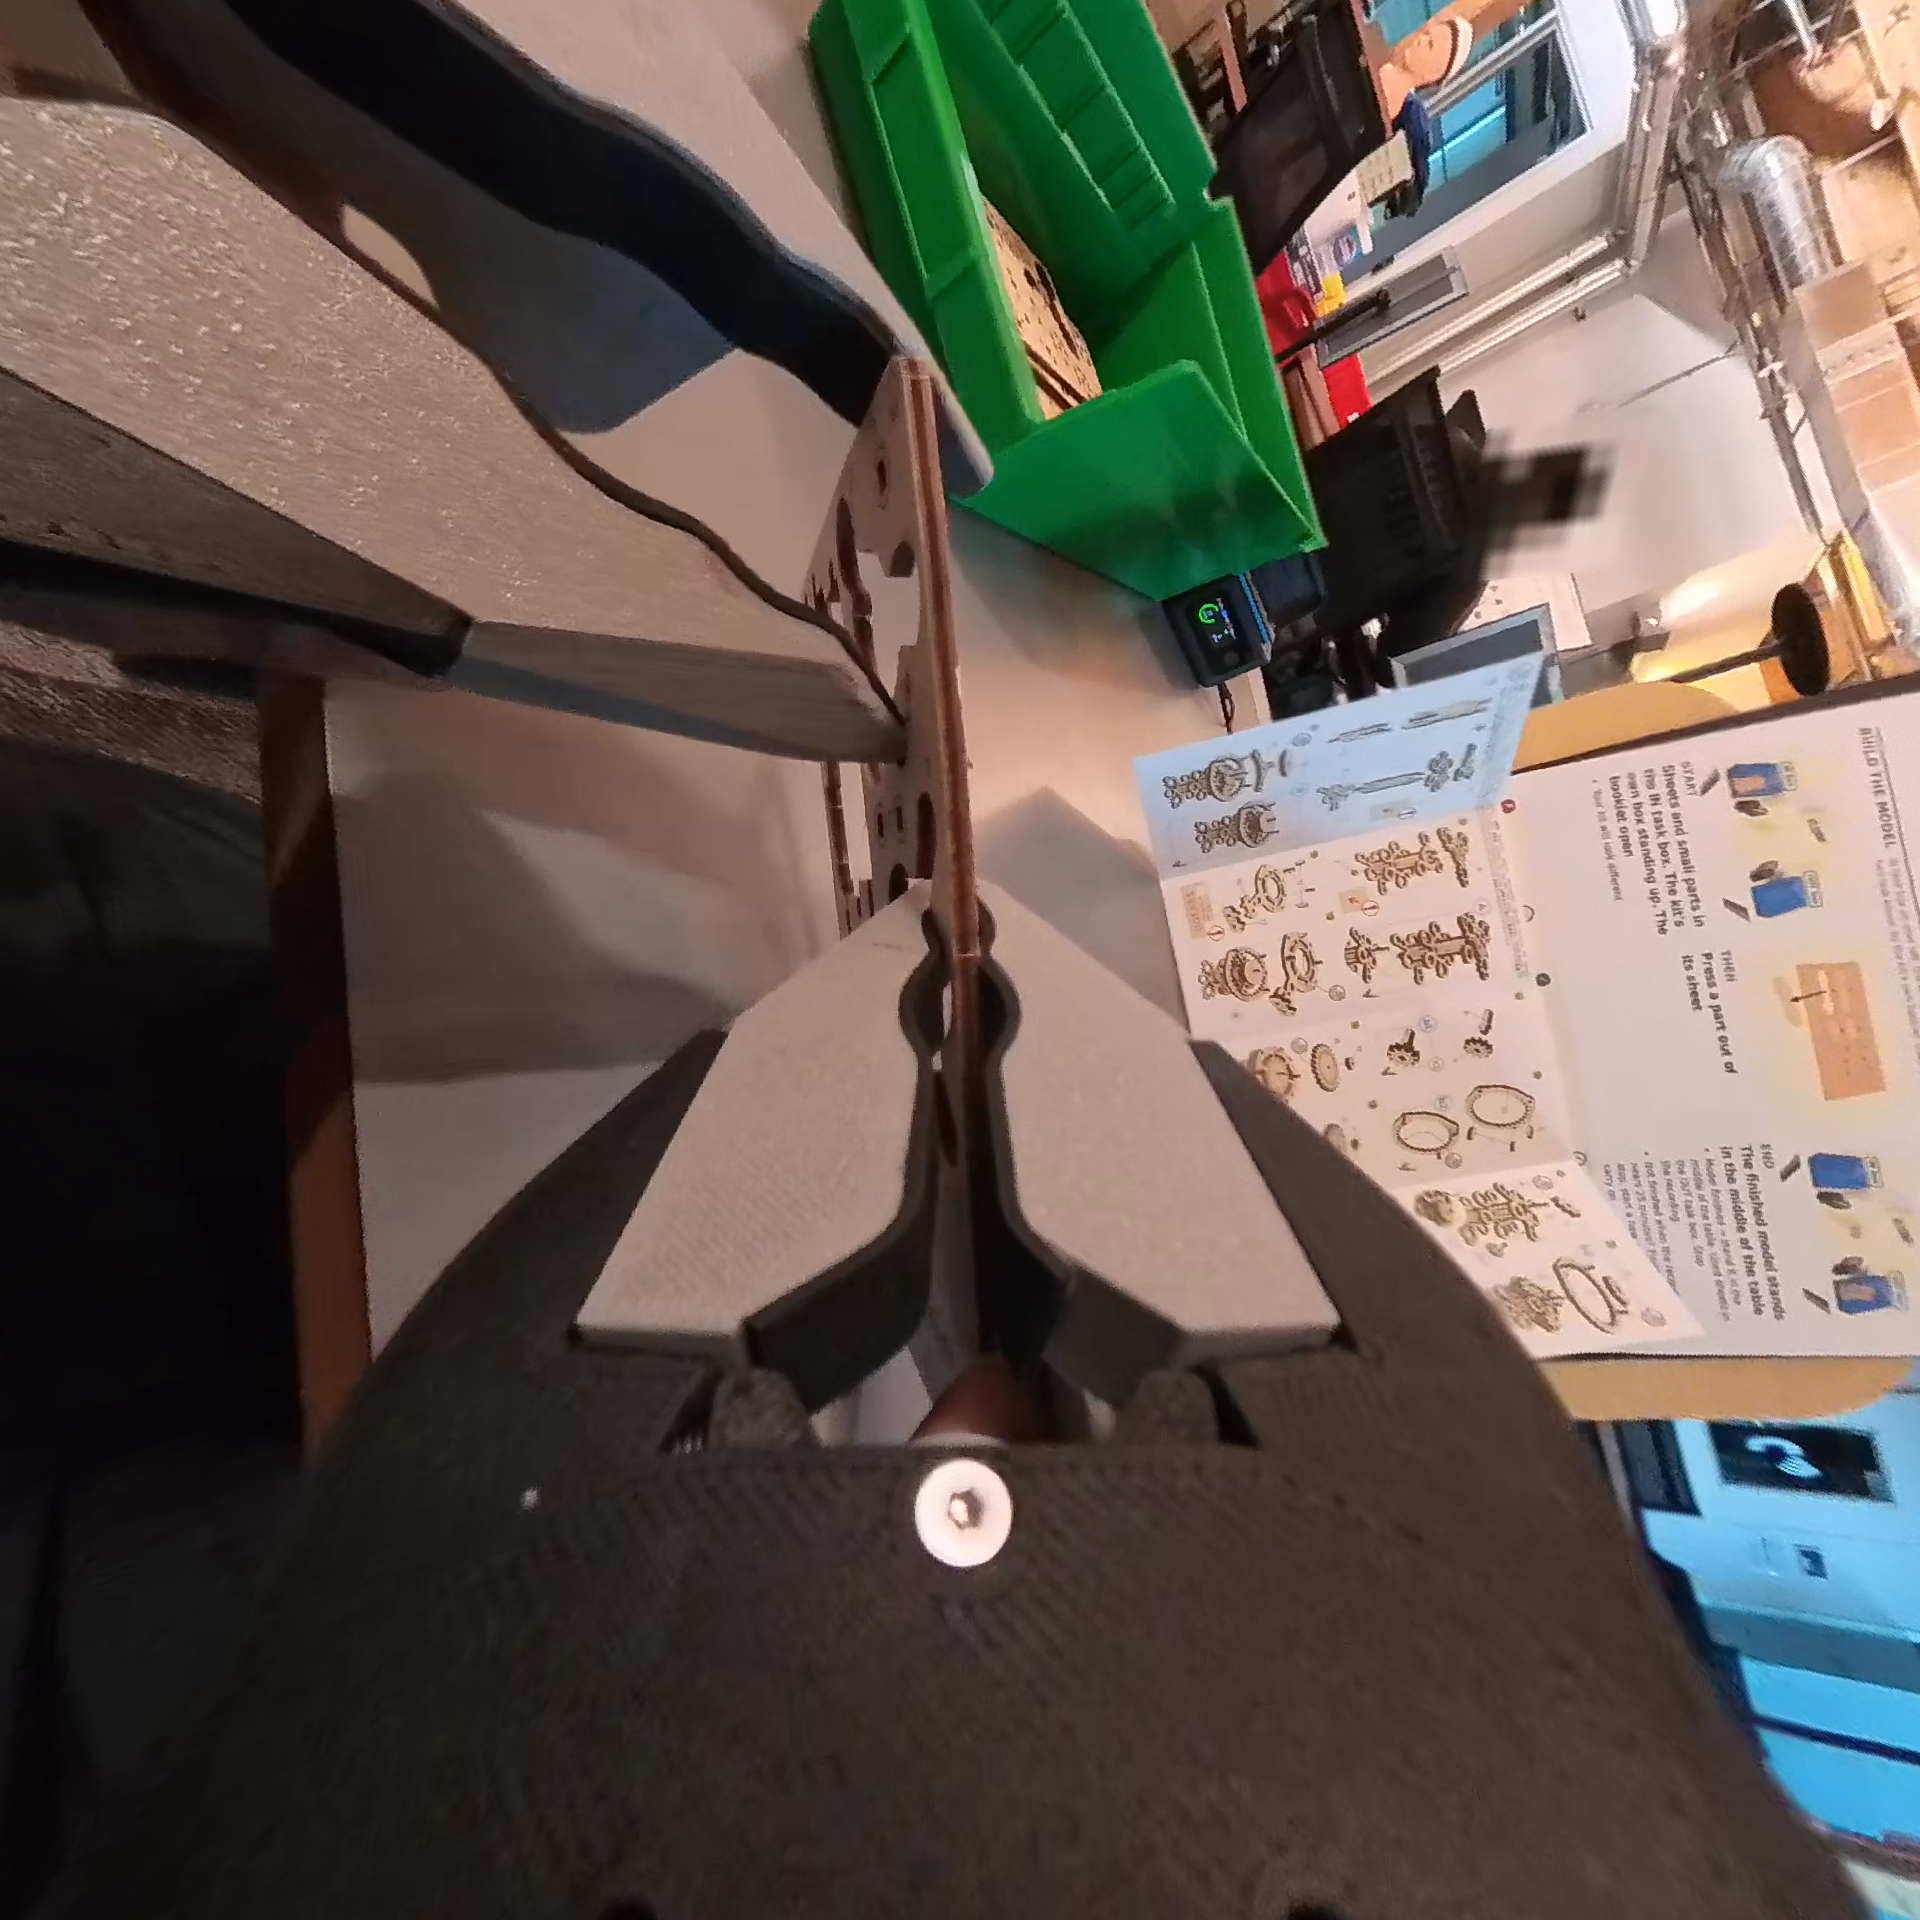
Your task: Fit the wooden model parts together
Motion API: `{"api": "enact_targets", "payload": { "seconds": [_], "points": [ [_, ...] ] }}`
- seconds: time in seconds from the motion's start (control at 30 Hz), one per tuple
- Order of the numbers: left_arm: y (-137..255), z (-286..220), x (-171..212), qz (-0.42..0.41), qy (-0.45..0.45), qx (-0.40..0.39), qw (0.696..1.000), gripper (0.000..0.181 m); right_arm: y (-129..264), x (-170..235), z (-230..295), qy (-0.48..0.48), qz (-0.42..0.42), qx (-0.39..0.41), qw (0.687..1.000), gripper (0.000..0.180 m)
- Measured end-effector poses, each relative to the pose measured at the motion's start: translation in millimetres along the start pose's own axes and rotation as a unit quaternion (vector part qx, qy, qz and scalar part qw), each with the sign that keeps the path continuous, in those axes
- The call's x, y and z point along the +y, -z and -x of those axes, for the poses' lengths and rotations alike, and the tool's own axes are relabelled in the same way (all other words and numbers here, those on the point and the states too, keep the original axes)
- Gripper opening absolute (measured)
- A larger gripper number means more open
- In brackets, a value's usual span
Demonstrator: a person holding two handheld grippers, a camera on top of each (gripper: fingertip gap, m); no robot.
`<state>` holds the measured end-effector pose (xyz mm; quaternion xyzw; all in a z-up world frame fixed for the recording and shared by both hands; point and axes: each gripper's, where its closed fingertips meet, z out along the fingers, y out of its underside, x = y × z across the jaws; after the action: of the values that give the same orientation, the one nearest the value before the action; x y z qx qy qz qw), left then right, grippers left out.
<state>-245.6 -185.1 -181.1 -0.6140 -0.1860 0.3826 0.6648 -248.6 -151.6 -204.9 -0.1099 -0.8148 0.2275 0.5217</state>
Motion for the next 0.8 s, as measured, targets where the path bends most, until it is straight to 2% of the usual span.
{"api": "enact_targets", "payload": {
  "seconds": [0.07,0.3,0.43,0.67,0.8],
  "points": [
    [-1,0,2,0.0,0.009,-0.004,1.0,0.038,-1,1,-1,0.0,0.005,0.003,1.0,0.0],
    [-5,3,10,0.006,0.124,-0.007,0.992,0.038,-6,3,-2,0.01,0.025,0.018,0.999,0.0],
    [-3,9,4,-0.022,0.158,0.0,0.987,0.036,-6,-3,-3,-0.013,0.021,0.009,1.0,0.0],
    [2,6,-12,-0.057,0.056,0.021,0.997,0.038,4,-10,-1,-0.104,-0.009,-0.078,0.991,0.0],
    [5,3,-19,-0.076,0.031,0.036,0.996,0.038,11,-12,-2,-0.109,-0.015,-0.068,0.992,0.0]
  ]
}}
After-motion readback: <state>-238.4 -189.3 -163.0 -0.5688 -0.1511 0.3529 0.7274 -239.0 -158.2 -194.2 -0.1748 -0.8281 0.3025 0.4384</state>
